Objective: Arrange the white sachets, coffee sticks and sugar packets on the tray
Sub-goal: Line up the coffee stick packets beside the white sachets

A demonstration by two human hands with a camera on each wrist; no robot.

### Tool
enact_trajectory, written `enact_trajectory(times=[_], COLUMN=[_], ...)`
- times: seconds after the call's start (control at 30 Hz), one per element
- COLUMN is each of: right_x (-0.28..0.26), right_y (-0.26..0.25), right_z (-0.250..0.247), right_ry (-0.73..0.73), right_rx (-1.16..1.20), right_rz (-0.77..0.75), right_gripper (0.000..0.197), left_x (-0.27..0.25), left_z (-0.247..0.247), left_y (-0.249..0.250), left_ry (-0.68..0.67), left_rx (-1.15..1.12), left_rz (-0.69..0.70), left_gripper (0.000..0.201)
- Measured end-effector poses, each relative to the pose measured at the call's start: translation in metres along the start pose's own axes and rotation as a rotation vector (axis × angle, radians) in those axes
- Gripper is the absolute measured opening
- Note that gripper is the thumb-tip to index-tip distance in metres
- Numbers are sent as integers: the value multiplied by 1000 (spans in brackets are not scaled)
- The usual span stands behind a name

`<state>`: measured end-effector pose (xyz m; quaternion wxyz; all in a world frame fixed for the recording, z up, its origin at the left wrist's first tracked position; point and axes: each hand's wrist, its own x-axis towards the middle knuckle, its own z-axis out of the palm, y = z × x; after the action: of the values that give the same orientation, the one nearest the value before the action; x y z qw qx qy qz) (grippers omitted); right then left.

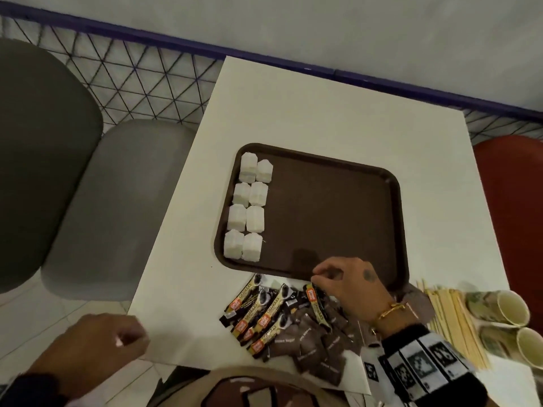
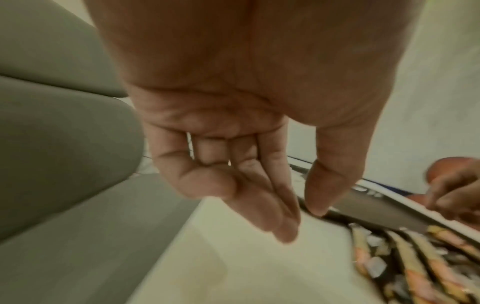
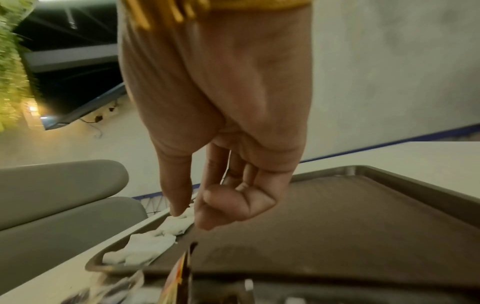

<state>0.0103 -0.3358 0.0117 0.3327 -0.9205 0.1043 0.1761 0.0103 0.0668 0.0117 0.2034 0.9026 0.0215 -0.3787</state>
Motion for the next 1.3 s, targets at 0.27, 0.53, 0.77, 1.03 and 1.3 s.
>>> enact_trajectory(times=[0.27,0.53,0.77,1.03,1.3], right_x=[-36,-35,-31,6,30], right_y=[24,20,27,41,52], right_z=[30,48,33,6,11], right_ry=[71,32,103,244,184], right_rx=[-19,-69,420,608,431], right_rz=[148,183,210,260,224], right_gripper=[23,17,9,7,4], left_x=[46,67,67,93,123], left_z=[43,66,44,26,64], left_y=[123,145,136,200,224], left_ry=[-24,30,-50,101,65], left_rx=[30,267,-269,-77,472], left_rz=[308,266,313,490,634], left_gripper=[22,22,7,20,31])
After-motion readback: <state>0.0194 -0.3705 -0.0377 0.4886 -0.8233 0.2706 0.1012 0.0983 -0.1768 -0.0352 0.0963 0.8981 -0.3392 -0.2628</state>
